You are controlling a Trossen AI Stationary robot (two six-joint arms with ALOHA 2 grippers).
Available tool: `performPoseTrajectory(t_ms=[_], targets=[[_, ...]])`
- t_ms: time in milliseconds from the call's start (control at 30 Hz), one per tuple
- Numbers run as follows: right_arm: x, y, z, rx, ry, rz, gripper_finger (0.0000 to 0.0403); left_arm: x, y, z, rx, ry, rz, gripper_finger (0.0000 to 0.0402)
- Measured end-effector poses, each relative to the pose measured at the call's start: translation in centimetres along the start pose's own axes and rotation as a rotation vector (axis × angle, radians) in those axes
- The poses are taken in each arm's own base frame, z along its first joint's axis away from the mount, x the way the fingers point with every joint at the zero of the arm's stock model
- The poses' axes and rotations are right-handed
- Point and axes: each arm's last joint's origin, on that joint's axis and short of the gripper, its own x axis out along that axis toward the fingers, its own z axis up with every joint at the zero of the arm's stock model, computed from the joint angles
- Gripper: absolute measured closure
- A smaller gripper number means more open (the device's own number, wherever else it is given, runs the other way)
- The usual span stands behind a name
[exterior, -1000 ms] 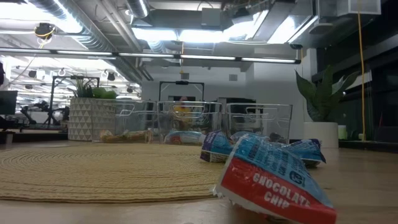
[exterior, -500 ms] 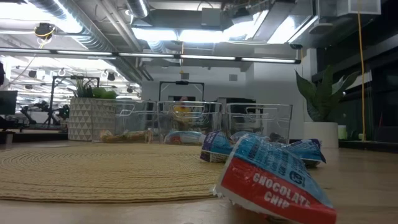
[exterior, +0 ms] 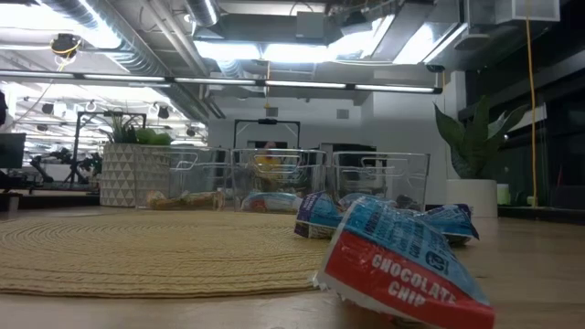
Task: Pick and place Granola Bars by type
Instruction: Put the yellow granola bar into the left transparent bin
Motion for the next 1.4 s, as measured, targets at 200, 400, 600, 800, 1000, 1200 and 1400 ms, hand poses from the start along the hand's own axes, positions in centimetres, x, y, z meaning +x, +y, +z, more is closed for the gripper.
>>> performPoseTrajectory(t_ms=[200,400,600,800,1000,1200,1400], targets=[[0.0,0.3,0.0,-0.002,0.002,0.1,0.0357,0.0,-0.1,0.0,0.0,0.0,-0.014,0.0393],[0.0,0.3,0.0,-0.024,0.001,0.107,0.0335,0.0,-0.1,-0.1,0.0,0.006,-0.006,0.0392],[-0.1,0.3,-0.2,-0.024,0.021,0.094,0.028,0.0,0.0,-0.2,0.0,0.02,0.003,0.0394],[-0.7,-0.1,-0.5,-0.035,0.07,-0.014,0.0215,0.0,0.0,-0.2,-0.002,0.023,0.007,0.0395],[-2.1,-0.8,-0.9,-0.019,0.133,-0.153,0.0169,0.0,0.0,-0.7,-0.008,0.072,0.005,0.0394],[-3.2,-1.0,-2.0,0.052,0.254,-0.178,0.0161,0.0,0.0,-0.9,-0.004,0.097,0.019,0.0393],[-4.0,-0.8,-3.7,0.118,0.422,-0.205,0.0177,-0.5,0.6,-1.4,-0.002,0.158,0.079,0.0395]])
